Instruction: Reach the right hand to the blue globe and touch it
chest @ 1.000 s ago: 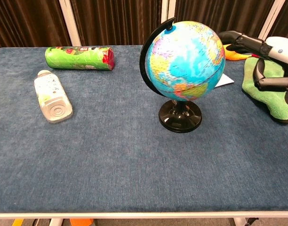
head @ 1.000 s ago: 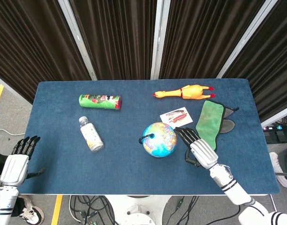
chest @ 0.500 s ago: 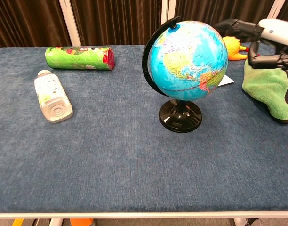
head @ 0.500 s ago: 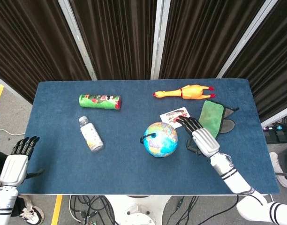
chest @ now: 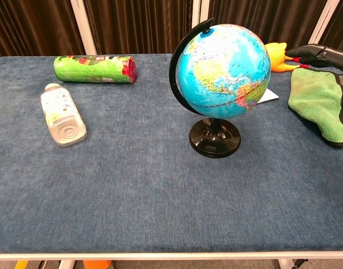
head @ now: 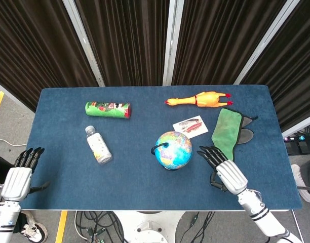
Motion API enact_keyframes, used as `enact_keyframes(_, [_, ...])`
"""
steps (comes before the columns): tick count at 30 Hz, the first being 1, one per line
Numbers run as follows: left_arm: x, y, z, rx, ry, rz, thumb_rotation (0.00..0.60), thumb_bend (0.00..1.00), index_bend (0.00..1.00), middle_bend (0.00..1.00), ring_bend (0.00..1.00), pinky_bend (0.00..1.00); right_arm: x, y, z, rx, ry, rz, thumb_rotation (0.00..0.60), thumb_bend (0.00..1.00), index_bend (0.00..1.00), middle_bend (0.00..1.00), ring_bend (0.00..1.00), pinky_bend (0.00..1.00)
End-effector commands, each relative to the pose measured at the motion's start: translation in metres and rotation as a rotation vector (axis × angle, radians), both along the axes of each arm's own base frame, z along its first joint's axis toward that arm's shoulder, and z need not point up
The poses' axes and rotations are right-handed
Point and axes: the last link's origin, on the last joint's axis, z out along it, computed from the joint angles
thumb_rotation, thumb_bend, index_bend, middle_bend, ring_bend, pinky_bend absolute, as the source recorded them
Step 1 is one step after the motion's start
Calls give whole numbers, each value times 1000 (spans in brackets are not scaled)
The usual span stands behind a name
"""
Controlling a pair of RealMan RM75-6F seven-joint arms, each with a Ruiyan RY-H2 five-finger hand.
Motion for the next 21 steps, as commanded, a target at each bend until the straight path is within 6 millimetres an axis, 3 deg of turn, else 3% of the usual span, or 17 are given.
enact_keyframes(1, [-1,0,0,1,0,3,600,0,60,53,0,83,1,-5,-1,1,1,-2,393,1000,0,0,0,0])
enact_keyframes(21, [-7,-3,4,12,-12,14,600,0,60,53,0,83,20,-45,-15,32,37,-15,394,1000,0,0,0,0])
